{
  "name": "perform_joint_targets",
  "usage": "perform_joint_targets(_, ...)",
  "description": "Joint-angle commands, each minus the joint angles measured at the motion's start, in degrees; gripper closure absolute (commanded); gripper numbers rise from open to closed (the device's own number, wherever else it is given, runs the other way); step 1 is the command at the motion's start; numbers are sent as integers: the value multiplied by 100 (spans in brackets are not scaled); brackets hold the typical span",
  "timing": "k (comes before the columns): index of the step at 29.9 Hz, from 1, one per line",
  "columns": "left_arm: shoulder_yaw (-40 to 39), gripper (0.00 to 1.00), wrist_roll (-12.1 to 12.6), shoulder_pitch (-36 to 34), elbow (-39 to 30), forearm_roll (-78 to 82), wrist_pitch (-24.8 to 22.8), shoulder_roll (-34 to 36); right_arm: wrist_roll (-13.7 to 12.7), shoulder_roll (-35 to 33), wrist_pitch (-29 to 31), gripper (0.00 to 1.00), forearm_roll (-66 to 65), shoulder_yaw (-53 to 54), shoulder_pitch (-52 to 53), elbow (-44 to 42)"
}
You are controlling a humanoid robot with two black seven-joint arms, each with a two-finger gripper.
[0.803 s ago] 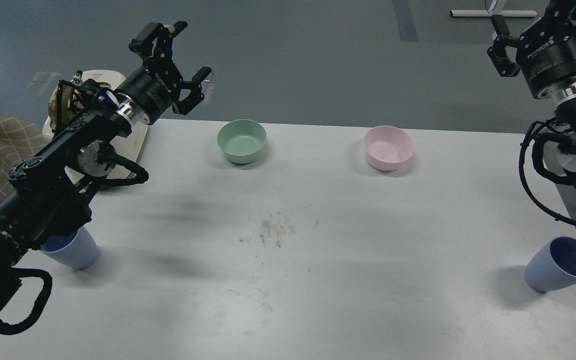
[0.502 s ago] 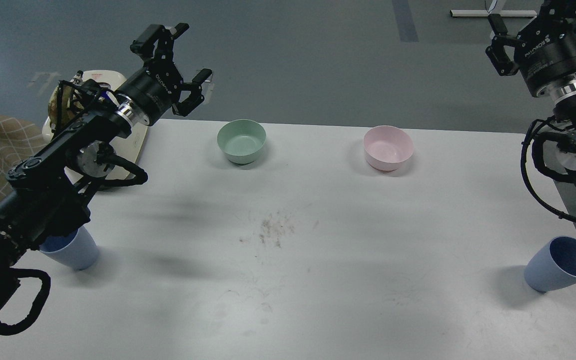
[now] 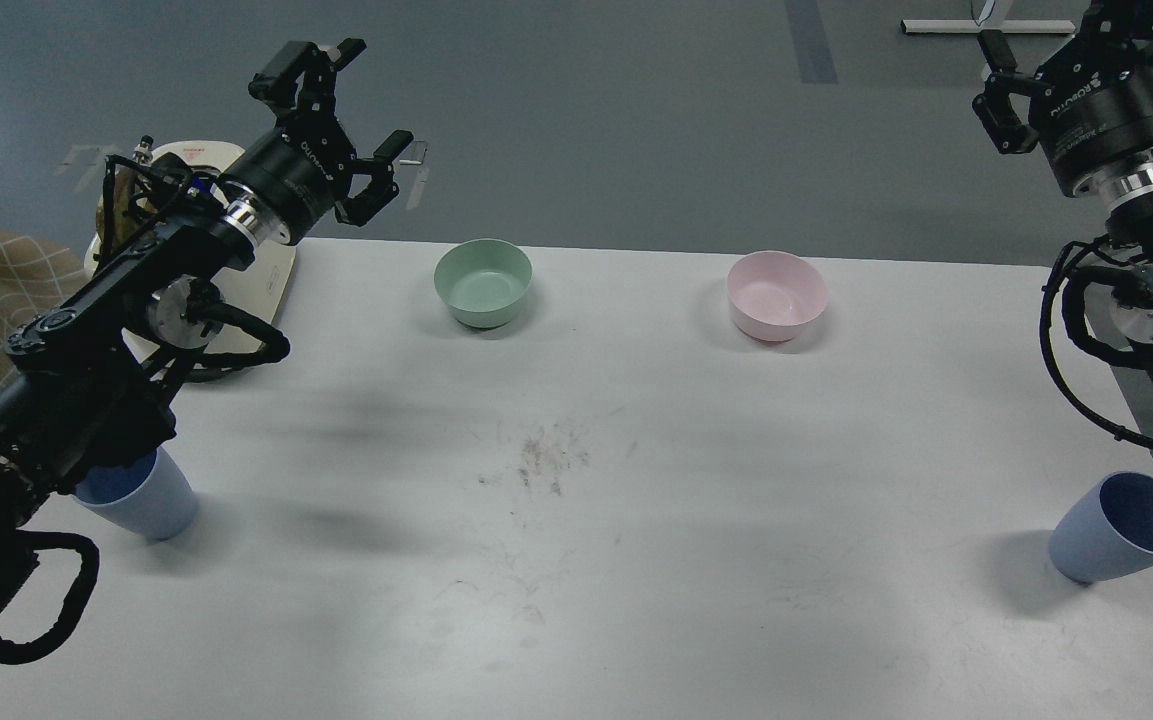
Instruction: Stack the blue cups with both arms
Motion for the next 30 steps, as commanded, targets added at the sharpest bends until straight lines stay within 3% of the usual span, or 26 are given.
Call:
perform_joint_targets(1, -18, 2, -15, 23, 174, -31, 0, -92, 0, -8, 18, 0, -9, -14, -98, 6)
perform_joint_targets(17, 0, 2, 11, -47, 139, -189, 0, -408, 0, -96, 281, 0, -27, -50, -247, -117)
perform_joint_targets(21, 35, 2, -103, -38, 156, -110, 0, -435, 0, -123, 510, 0, -27, -41, -335, -126)
perform_joint_targets(25, 44, 2, -568, -3, 130, -93, 5, -426, 0, -193, 615, 0, -27, -41, -353, -126)
perform_joint_targets(30, 44, 2, -586, -12, 121, -84, 0, -461, 0, -193, 615, 0, -27, -41, -353, -117)
